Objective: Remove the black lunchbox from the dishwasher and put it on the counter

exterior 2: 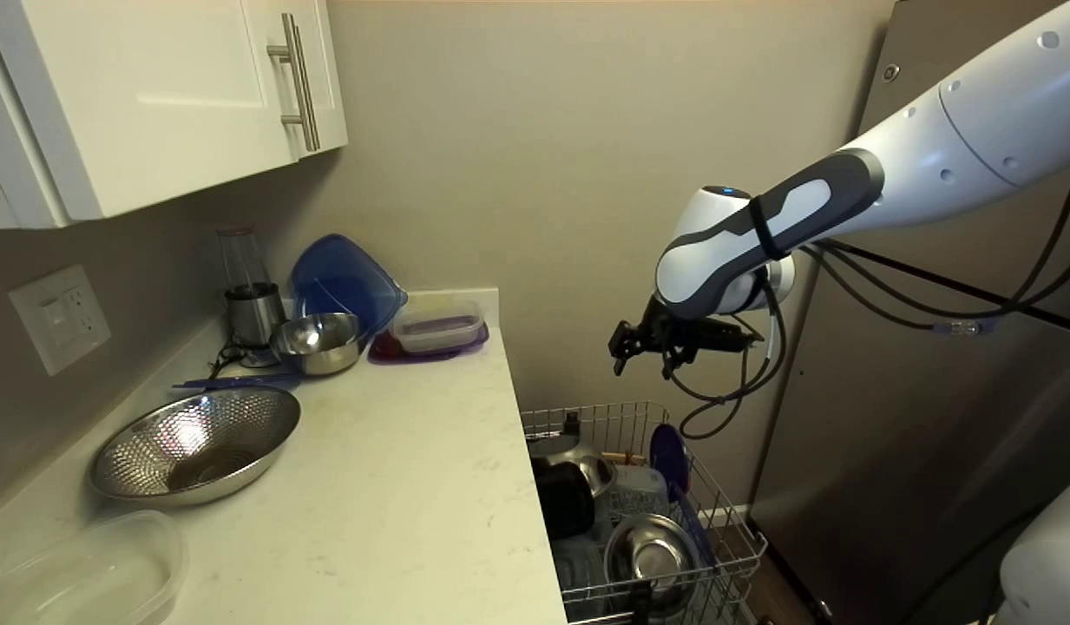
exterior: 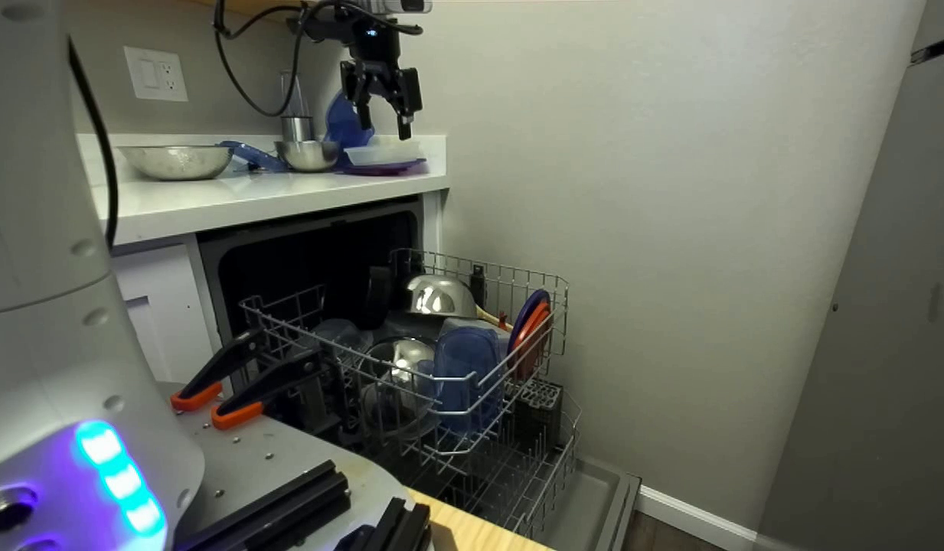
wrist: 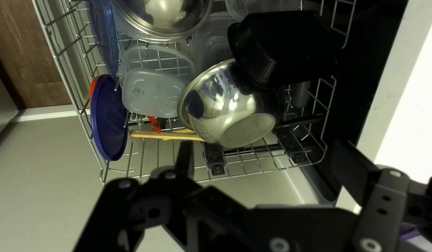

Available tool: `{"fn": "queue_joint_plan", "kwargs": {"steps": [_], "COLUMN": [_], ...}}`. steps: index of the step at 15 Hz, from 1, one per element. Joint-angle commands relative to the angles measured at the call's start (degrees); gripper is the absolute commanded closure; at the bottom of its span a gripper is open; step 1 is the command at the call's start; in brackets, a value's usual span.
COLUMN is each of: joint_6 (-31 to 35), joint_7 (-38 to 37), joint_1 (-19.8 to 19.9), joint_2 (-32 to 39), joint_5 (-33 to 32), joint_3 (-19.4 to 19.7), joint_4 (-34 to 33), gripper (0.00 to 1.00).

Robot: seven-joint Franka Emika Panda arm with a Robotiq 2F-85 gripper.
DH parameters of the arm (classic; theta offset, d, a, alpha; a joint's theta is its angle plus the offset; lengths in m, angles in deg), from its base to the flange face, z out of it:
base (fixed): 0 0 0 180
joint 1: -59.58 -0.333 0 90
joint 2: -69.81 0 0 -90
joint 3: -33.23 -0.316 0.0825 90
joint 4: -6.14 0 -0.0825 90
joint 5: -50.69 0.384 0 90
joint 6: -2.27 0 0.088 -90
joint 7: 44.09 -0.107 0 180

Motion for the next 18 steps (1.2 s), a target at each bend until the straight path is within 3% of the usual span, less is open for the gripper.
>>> {"fn": "queue_joint_plan", "kwargs": {"steps": [1, 2, 6, 13, 15, 18], "joint_6": [1.3, 2.0, 4.2, 5.4, 5.3, 4.6], "joint_7": [0.8, 1.7, -3.0, -2.0, 0.5, 10.0], "joint_1": [-1.0, -1.4, -1.0, -2.6, -1.9, 1.0], "joint_2": [1.9, 4.2, 13.8, 29.9, 33.0, 37.8], "joint_5": [1.9, 5.2, 3.6, 6.0, 8.0, 10.9], "joint_3": [0.7, 1.0, 1.0, 0.9, -0.4, -4.5], "joint_4": [-0.8, -1.7, -5.8, -18.6, -21.7, -25.8], "gripper": [0.0, 0.0, 0.0, 0.0, 0.0, 0.0]}}
